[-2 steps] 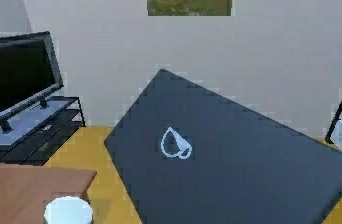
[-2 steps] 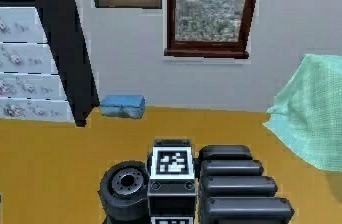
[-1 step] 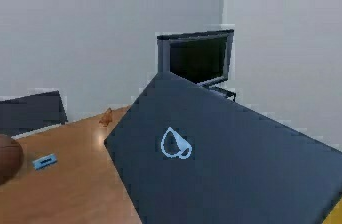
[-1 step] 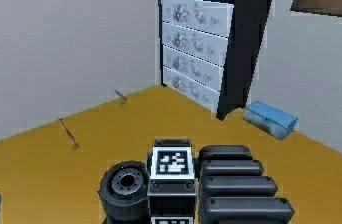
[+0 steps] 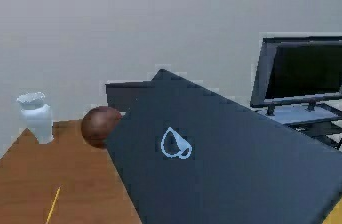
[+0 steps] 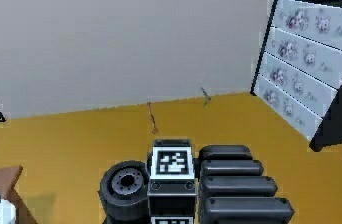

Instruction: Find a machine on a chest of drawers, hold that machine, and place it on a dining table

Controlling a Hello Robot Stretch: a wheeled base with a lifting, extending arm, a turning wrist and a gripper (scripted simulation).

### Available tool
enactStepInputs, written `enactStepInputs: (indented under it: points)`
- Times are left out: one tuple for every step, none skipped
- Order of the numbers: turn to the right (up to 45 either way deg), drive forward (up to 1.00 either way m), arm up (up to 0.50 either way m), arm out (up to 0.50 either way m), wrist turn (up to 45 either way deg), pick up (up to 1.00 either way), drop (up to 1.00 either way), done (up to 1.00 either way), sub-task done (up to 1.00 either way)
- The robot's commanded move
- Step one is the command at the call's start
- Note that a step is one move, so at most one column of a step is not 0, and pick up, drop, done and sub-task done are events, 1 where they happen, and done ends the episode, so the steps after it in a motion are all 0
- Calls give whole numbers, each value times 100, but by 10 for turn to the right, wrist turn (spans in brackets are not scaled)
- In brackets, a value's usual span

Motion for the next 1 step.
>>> enactStepInputs:
  points:
    - [450,0,0,0,0,0,0,0,0]
